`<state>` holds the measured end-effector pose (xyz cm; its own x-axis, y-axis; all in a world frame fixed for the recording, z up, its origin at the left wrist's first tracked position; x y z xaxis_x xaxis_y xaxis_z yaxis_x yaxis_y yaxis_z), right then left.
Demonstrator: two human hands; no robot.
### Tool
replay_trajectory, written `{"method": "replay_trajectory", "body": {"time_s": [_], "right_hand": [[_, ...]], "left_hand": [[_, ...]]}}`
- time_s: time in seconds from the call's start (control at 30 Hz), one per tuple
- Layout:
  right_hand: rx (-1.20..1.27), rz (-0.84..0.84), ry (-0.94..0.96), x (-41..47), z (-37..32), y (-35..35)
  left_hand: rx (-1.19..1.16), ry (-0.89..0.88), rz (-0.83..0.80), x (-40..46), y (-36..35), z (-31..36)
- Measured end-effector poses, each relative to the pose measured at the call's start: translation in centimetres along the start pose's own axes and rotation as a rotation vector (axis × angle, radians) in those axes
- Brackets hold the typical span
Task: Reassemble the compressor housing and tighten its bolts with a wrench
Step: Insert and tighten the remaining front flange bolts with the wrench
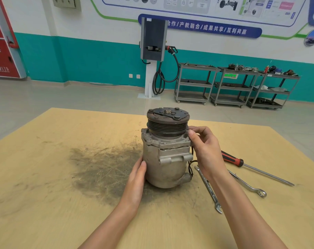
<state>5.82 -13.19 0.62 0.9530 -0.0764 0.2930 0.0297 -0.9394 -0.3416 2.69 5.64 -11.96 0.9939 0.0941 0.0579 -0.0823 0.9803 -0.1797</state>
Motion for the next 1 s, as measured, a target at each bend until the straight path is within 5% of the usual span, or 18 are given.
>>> {"method": "replay_trajectory", "body": {"time_s": [1.0], "right_hand": [[-0.039,0.022,0.0,-0.47,-0.1,0.37]], "left_hand": [[0.015,0.013,-0.008,0.25,0.21,-0.29]]}}
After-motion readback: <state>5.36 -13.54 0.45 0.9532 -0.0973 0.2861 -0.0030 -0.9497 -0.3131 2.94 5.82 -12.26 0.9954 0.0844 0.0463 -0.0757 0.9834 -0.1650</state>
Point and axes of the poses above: each hand's wrist, its own x-axis towards the middle knuckle, its own y-axis out of the back of the hand, z = x × y, the point moved 5 cm from there along x, towards the middle knuckle, and after that the axes turned 13 degrees about x, right-handed, at the moved point
